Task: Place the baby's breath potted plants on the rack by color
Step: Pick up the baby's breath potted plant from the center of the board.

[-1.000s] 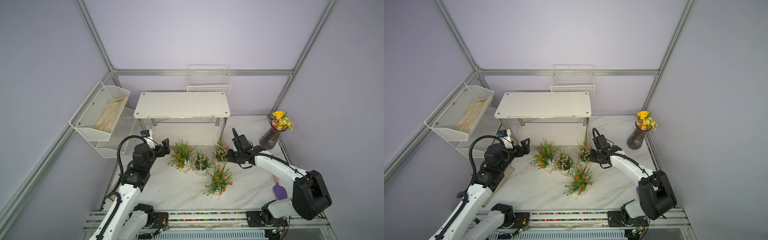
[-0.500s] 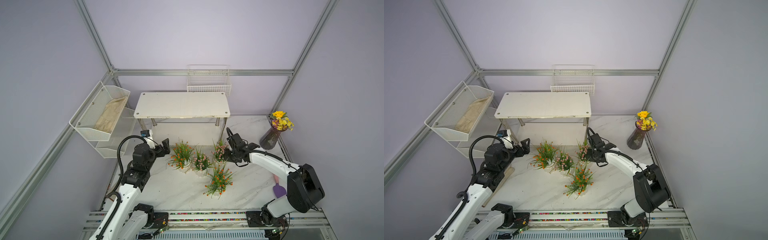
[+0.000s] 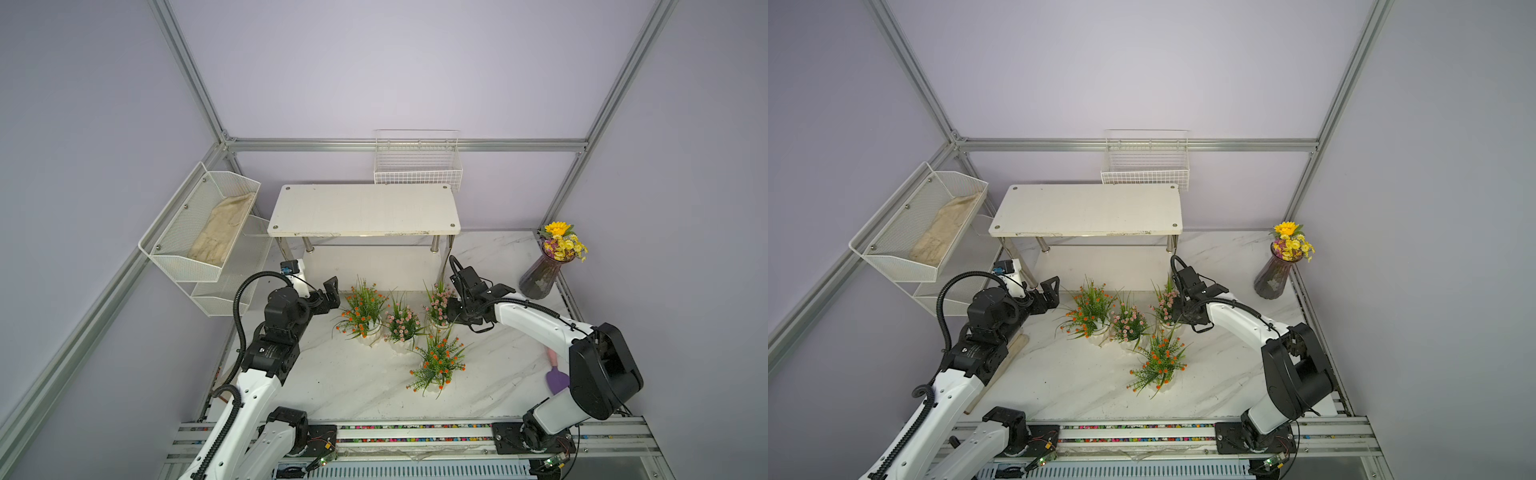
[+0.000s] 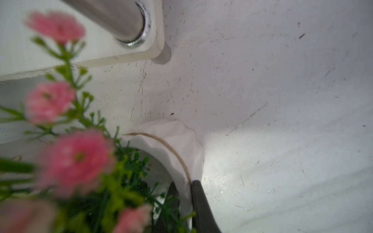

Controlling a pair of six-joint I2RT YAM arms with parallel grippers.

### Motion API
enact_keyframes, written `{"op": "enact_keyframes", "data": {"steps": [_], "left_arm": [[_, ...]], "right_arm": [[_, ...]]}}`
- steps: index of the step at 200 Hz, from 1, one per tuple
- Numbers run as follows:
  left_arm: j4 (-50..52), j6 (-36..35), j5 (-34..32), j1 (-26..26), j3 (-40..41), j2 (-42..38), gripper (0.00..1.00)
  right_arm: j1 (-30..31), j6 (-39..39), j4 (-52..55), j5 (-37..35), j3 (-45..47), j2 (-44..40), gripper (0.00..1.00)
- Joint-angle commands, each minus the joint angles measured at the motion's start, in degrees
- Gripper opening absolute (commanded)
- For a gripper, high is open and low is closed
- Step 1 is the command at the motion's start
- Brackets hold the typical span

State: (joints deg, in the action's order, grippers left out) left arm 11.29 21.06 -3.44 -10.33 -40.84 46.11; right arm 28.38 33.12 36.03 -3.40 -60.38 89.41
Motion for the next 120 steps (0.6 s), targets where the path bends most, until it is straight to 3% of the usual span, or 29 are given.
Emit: {"op": "enact_keyframes", "data": {"steps": [1,120], "left_arm": [[-1.55,0.91,-0.42,-0.39,-1.83,-0.85,1.0],[-1.51,1.09,0.01,-0.44,-1.96,-1.23,1.0]], "right_arm": [[0.35,-0.75,3.25,-0.56,-1.76,-0.29,0.03],[0.32,-5.72,19.62,-3.52,-18.33,-6.17,0.0]]}}
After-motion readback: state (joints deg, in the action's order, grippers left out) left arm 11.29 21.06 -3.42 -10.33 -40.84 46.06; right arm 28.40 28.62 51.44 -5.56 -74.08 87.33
